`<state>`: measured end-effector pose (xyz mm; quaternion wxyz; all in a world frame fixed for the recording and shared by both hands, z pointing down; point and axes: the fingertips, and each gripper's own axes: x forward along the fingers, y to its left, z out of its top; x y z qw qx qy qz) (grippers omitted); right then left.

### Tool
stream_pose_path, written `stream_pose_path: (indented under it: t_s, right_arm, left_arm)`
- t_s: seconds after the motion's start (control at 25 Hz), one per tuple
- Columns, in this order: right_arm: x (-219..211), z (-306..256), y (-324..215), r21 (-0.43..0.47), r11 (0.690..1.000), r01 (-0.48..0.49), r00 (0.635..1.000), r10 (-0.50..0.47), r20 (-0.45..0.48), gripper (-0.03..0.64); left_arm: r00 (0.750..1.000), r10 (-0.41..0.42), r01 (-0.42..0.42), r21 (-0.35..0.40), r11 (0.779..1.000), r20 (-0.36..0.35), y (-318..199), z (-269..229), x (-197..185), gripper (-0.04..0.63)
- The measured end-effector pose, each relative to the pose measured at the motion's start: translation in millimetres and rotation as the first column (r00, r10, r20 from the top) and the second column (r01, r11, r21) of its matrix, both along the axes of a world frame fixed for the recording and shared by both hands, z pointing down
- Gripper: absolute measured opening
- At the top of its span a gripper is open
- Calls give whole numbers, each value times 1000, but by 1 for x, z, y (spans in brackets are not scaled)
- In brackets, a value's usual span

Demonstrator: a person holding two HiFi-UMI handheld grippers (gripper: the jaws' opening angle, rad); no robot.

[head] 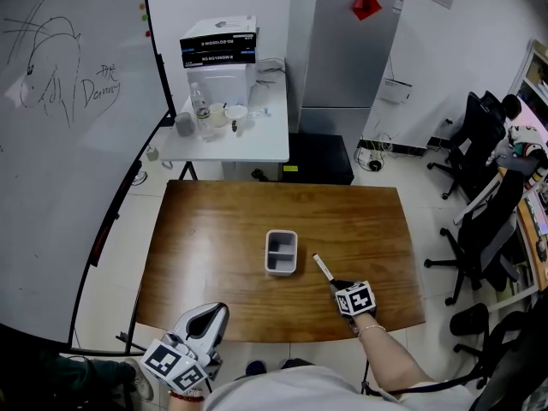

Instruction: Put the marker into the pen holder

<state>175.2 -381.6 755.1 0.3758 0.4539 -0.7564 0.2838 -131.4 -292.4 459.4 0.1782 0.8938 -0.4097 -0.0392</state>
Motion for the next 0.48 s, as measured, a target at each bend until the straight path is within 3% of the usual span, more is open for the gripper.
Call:
stream_pose_path:
  t_s: [0.28,0.48]
  right_arm:
    - [0,-3,-1,1,999,44,999,-44,-31,66]
    - [-9,-28,-5,68,997,42,999,-44,31,65]
  left_arm:
    - [1000,-10,10,4,1000,6,1,-1,-3,-12]
    - [1000,-10,10,2,1000,-2,3,0,-2,-12]
